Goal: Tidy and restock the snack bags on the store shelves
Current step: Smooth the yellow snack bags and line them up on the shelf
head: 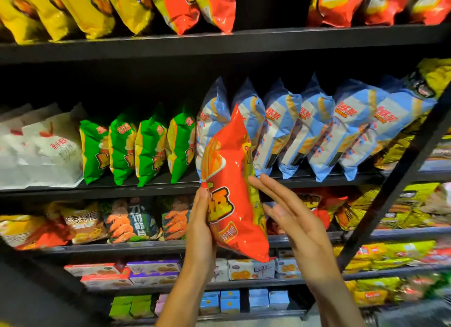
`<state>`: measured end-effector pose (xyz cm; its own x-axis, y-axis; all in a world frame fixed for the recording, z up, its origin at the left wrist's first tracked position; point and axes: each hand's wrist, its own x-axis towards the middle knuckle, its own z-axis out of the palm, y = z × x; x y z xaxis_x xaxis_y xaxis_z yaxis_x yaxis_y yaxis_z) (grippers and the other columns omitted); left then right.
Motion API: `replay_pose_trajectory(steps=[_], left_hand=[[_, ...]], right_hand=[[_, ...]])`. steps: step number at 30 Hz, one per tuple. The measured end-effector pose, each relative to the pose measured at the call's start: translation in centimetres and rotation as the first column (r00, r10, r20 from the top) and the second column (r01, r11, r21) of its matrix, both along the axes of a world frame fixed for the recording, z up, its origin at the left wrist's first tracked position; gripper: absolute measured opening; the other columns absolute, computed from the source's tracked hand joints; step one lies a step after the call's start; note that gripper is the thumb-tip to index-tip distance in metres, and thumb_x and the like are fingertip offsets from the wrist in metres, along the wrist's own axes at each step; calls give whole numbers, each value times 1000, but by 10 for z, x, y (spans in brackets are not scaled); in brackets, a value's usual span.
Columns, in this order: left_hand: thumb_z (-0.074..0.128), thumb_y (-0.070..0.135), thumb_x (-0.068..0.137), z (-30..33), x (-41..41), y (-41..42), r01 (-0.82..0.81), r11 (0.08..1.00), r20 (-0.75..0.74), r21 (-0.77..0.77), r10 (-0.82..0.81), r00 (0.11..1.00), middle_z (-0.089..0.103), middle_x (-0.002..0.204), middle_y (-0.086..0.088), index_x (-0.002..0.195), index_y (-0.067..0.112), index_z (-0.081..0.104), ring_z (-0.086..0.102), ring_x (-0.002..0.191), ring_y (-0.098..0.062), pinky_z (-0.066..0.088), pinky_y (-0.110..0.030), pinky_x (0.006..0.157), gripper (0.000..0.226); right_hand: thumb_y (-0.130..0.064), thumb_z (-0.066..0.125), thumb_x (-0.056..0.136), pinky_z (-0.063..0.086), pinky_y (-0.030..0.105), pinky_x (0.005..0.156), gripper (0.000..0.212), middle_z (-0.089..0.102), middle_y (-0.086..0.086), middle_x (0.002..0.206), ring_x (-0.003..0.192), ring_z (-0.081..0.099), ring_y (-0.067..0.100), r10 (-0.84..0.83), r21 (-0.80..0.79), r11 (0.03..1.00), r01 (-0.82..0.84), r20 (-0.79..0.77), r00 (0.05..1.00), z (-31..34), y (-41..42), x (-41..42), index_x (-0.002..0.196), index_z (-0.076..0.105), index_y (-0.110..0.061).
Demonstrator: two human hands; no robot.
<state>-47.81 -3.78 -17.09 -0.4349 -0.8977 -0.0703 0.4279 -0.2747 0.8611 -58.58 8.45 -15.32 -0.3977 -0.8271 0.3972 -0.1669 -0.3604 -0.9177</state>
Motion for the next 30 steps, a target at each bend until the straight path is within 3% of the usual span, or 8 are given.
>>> replay_pose_trajectory(steps=[4,8,11,14,17,21,25,30], left_hand=[[57,38,97,10,10,1,122,913,138,-389,-73,988,69,128,23,142,34,49,63,121,0,54,-15,86,46],[76,33,90,16,22,4,395,704,245,-590,-310,919,41,160,16,161,42,16,49,142,-12,49,-28,107,93],[71,16,95,19,22,12,407,598,314,-690,-259,913,27,166,20,158,48,21,45,146,-16,51,-31,106,87],[68,20,99,19,19,17,355,550,359,-756,-105,927,20,168,16,146,46,51,29,153,-7,48,-29,110,57],[65,28,98,19,16,21,290,562,349,-775,-1,937,26,167,12,137,37,63,30,152,-8,46,-37,111,41],[68,26,96,24,11,30,215,570,304,-793,66,950,44,158,7,132,27,68,42,146,-7,45,-17,106,35],[66,38,98,30,9,41,236,568,316,-789,45,948,59,146,11,135,26,66,52,139,-12,45,-21,107,39],[78,45,83,35,10,58,409,524,423,-747,-99,901,51,152,14,142,46,55,48,142,-15,44,-42,112,63]], right_hand=[[-32,66,96,43,34,115,56,54,-17,150,143,47,6,-20,60,998,19,19,1000,1,4,-2,148,49,-44],[-42,74,90,44,54,113,54,65,-9,141,135,58,14,-247,-6,967,254,208,946,1,8,-18,141,58,-33],[-65,76,80,41,58,115,68,64,-6,142,138,55,20,-269,31,962,271,275,923,-1,13,-26,139,61,-35],[-63,71,81,43,54,115,55,66,-14,137,133,59,12,-253,63,967,246,288,924,-4,20,-27,132,63,-43],[-73,74,76,37,52,120,83,50,-17,154,145,44,5,-268,16,962,272,224,937,-1,32,-27,149,48,-42],[-34,69,95,39,40,119,61,32,-8,167,155,27,12,-250,-118,964,240,-86,964,7,53,-26,150,49,-17],[-20,74,86,41,41,116,55,56,-4,151,146,45,20,-229,-170,963,210,-97,969,8,66,-27,139,60,-23],[-56,77,83,55,26,95,48,73,-3,124,117,68,16,-399,-158,900,406,76,914,9,73,-35,122,70,-27]])
